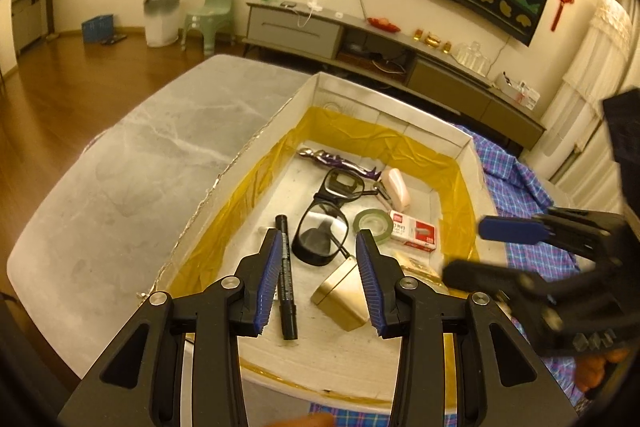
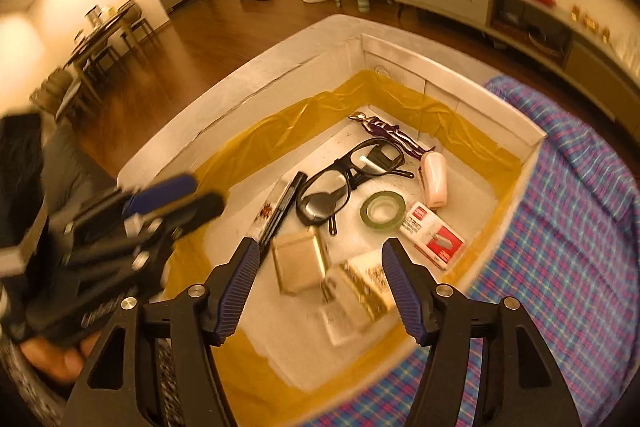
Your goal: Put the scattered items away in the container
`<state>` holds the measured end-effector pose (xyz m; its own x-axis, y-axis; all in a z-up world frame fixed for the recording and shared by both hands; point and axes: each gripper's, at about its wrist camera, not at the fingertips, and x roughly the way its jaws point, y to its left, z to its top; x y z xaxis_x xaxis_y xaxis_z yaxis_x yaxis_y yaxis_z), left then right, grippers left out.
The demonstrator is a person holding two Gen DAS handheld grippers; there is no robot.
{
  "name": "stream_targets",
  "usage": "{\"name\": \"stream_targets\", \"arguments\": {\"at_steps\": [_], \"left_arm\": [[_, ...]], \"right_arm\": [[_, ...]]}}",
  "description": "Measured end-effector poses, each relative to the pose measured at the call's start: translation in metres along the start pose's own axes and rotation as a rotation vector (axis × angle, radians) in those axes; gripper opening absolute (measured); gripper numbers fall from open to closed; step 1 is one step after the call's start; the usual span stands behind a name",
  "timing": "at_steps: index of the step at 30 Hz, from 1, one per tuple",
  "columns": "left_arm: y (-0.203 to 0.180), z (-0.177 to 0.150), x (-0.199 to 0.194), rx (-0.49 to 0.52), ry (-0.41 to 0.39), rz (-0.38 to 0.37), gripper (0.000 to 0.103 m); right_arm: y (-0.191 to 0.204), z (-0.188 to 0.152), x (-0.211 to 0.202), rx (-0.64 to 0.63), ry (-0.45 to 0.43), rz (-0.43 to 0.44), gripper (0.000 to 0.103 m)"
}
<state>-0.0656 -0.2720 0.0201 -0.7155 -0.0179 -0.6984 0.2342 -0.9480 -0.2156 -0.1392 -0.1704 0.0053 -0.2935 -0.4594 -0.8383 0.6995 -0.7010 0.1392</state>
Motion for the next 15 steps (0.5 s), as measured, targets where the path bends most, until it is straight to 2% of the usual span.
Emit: {"name": "stream_targets", "arguments": {"at_steps": [1, 4, 9, 15], "left_arm": [[-0.001, -0.001, -0.001, 0.004, -0.005, 0.000, 0.042], [-0.006, -0.002, -0.006, 0.015, -0.033, 0.002, 0.062], [-0.005, -0.005, -0.013, 0.007, -0.070, -0.018, 0.065], [-0.008, -0.009, -0.018, 0.022, -0.089, 0.001, 0.065]], "right_arm": [[0.004, -0.005, -0.007, -0.018, -0.007, -0.008, 0.066], [0.015, -0.020, -0.027, -0.067, -0.032, -0.042, 0.068], [0.029, -0.048, -0.057, -0.132, -0.062, -0.084, 0.073], [0.037, -0.082, -0.066, -0.184, -0.024, -0.116, 0.073]]}}
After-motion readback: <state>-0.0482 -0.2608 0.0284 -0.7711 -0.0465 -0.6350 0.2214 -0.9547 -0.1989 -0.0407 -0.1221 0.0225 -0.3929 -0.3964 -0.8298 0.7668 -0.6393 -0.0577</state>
